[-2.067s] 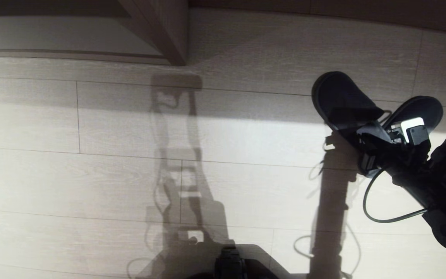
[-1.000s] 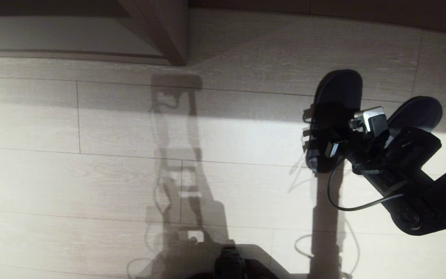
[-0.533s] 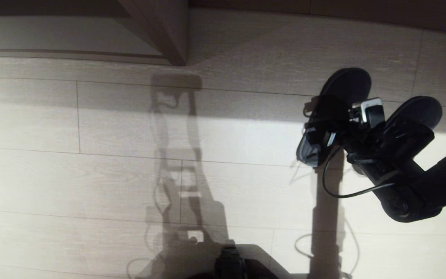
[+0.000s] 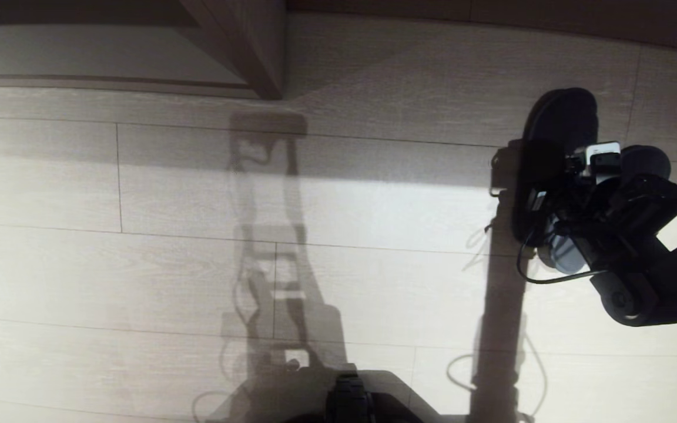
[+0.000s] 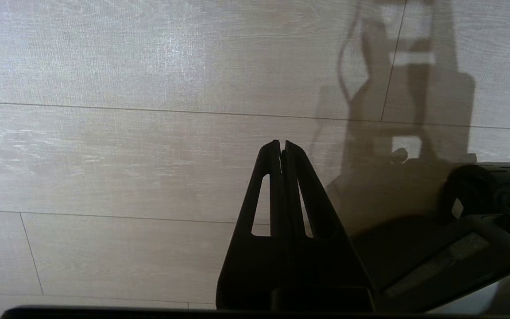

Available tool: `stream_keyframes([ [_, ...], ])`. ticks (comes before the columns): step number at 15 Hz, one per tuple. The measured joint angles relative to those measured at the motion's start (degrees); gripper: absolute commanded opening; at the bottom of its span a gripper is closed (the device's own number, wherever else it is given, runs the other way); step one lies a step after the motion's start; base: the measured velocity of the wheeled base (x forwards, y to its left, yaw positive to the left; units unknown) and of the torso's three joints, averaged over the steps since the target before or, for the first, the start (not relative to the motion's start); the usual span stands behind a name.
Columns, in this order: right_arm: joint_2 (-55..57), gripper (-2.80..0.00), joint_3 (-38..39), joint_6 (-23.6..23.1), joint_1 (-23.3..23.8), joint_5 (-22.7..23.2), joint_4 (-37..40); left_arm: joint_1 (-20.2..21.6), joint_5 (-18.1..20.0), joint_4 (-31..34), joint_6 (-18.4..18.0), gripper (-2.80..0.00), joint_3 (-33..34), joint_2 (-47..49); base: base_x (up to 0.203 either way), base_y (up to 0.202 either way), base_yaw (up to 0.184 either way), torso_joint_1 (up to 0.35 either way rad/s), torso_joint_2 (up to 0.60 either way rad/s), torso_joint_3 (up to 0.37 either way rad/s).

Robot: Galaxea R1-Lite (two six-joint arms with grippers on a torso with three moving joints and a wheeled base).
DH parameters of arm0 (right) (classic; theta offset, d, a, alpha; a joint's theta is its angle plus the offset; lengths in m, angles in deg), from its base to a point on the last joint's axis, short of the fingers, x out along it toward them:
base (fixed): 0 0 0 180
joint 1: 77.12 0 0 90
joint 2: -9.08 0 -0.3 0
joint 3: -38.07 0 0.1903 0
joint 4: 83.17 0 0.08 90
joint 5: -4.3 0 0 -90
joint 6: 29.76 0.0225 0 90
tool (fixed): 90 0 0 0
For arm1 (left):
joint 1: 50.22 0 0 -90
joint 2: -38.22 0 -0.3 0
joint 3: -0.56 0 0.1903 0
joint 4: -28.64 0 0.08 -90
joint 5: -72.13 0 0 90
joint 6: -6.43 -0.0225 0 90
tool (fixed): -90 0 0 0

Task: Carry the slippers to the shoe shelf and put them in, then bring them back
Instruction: Place the slippers on the floor

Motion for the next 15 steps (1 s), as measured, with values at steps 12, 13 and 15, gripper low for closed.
stream_keyframes([
  [12, -7.5, -2.8, 10.4, 0.2, -0.9, -4.2, 0.2, 0.0, 0.0, 0.0, -0.1, -2.8, 0.0, 0.0, 0.0, 0.0, 0.0, 0.0, 0.0, 0.0],
  [13, -9.0, -2.8, 12.4, 0.2, -1.4, -3.8, 0.2, 0.0, 0.0, 0.0, 0.0, -2.8, 0.0, 0.0, 0.0, 0.0, 0.0, 0.0, 0.0, 0.0],
  [15, -12.1, -2.8, 18.3, 0.1, -2.4, -3.5, 0.0, 0.0, 0.0, 0.0, 0.0, -2.8, 0.0, 0.0, 0.0, 0.0, 0.0, 0.0, 0.0, 0.0],
])
